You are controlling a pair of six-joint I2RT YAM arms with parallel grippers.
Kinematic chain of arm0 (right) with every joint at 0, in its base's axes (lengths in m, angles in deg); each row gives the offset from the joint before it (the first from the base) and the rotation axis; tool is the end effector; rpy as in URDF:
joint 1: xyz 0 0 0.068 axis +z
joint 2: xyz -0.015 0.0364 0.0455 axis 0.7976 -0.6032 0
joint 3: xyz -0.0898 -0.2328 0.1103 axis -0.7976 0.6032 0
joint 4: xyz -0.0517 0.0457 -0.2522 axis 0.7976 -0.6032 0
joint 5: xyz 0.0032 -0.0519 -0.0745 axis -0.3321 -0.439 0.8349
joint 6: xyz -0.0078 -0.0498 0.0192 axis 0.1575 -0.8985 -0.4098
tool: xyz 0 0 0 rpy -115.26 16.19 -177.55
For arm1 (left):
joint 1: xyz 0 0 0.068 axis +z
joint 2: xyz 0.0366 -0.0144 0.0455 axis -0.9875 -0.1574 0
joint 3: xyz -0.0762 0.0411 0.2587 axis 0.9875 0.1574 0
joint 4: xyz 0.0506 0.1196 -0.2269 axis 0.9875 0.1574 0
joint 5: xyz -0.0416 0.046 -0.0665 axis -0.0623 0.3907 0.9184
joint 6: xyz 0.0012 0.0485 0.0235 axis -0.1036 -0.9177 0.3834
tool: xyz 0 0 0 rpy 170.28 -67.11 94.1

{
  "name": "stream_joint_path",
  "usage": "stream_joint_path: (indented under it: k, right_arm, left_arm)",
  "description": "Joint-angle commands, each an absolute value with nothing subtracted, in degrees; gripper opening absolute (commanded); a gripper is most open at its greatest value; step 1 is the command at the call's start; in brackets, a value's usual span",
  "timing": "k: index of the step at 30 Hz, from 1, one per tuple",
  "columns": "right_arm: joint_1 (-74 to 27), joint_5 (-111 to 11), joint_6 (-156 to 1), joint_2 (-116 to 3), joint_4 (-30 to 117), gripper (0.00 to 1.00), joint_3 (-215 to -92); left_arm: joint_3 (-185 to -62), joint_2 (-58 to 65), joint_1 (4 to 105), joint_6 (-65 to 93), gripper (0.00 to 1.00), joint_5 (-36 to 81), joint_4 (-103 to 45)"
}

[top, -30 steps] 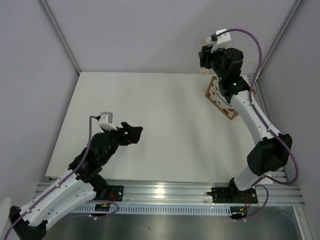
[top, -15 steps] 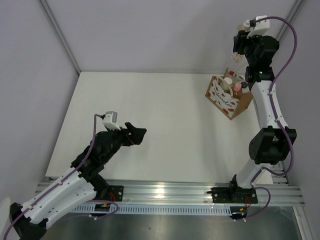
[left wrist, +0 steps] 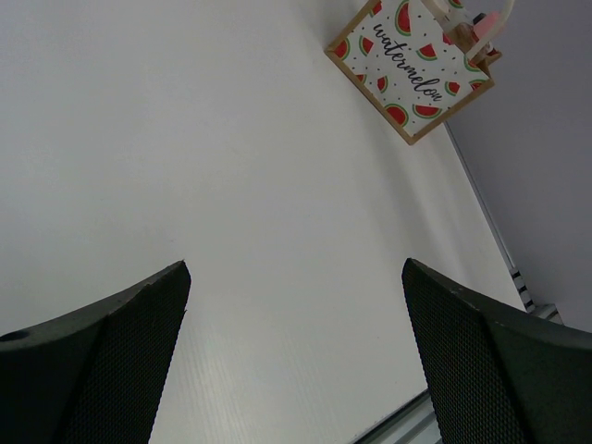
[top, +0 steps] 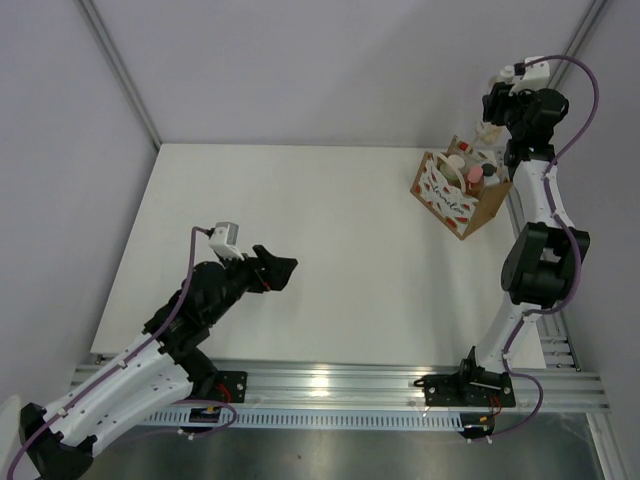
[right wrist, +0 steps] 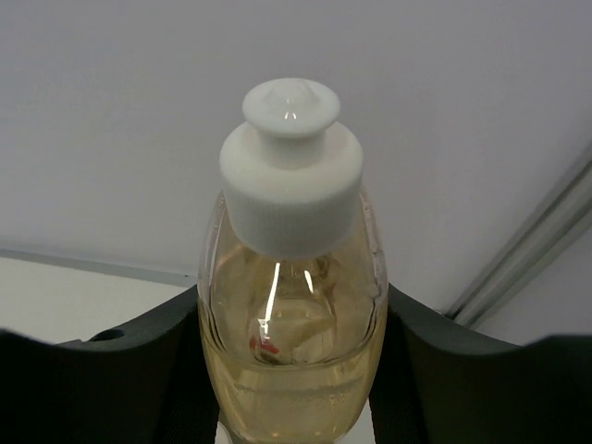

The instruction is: Place the personal care products into the canvas bag

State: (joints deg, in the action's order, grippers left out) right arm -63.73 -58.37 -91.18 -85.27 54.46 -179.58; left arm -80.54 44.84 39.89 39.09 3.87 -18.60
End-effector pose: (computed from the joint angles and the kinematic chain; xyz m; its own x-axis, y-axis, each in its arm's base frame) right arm 0.4628 -0.0782 0.3899 0.0492 -0.1307 -0.9902 -0.0931 0.9865 -0.1348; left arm 0.1215 -0.0972 0.2775 -0.4418 -0.4020 -0.8020 0.3091 0.7710 -0.5567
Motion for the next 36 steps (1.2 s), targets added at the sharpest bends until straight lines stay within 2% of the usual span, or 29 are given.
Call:
stream_joint_path:
  k: [1,18,27,36]
  right_arm:
    - [-63.1,-65.1,-93.5,-84.4,70.1,0.00,-181.1]
    - [-64.6,-73.2,-98.5,-91.8,73.5,0.00,-175.5]
    - [-65.0,-80.6,-92.0,-93.6,75.9,0.00,-175.8]
    - [-65.6,-82.9,-86.1,-95.4,81.3,0.00,-171.4]
  left_arm:
    - [-81.7,44.7,40.1,40.0,0.99,5.8,-20.9]
    - [-81.8,43.9,40.1,40.0,1.00,7.7,-21.7]
    - [-81.7,43.9,40.1,40.0,0.99,7.4,-21.5]
    - [-81.7,44.8,40.1,40.1,0.99,7.8,-21.4]
